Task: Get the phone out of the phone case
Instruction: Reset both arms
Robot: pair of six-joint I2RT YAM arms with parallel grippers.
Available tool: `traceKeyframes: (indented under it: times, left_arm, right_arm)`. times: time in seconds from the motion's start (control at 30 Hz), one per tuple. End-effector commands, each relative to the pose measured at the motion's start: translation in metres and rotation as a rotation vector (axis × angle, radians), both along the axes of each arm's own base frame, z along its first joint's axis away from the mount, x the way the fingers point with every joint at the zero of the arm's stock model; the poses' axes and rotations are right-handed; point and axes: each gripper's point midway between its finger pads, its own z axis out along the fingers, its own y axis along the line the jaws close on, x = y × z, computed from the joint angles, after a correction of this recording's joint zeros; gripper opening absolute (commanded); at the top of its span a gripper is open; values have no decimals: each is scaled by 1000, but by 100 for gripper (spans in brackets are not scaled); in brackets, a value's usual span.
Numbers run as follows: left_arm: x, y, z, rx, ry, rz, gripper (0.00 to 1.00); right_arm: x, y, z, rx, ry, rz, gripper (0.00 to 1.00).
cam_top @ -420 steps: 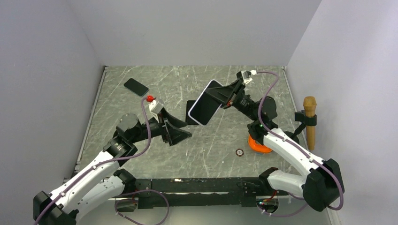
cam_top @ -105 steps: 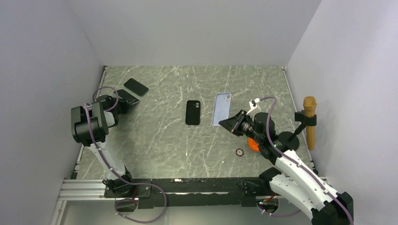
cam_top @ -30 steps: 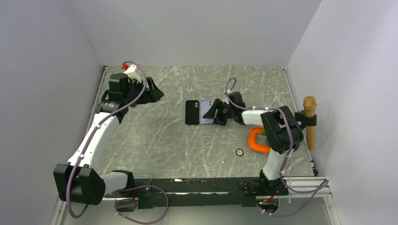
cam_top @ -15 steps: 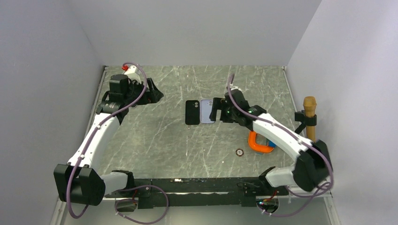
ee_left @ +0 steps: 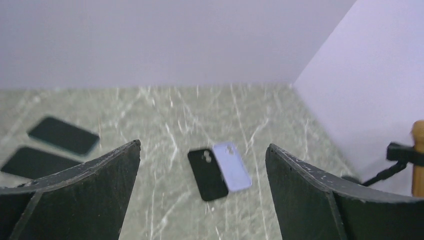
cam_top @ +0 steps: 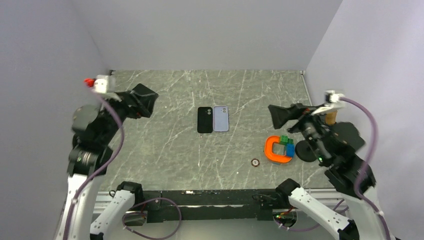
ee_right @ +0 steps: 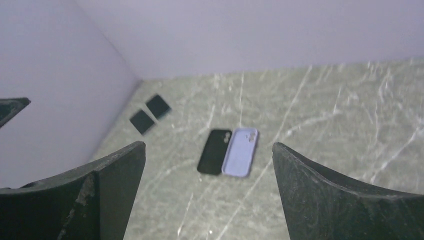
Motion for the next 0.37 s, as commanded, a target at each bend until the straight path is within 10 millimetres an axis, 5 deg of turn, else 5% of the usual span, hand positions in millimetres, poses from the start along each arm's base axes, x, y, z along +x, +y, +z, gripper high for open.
traceKeyframes:
  times: [0.0, 0.2, 0.33]
  left_arm:
    - [-43, 21, 64, -22, -217, 78, 99]
    - [-64, 33, 78, -62, -298, 125, 99]
    - [-62, 33, 73, -66, -264, 128, 99]
  right_arm:
    - [-14, -19, 37, 24, -128, -37, 100]
    - [-24, -32, 54, 86, -187, -71, 100]
    - [-17, -41, 39, 111, -134, -150, 100]
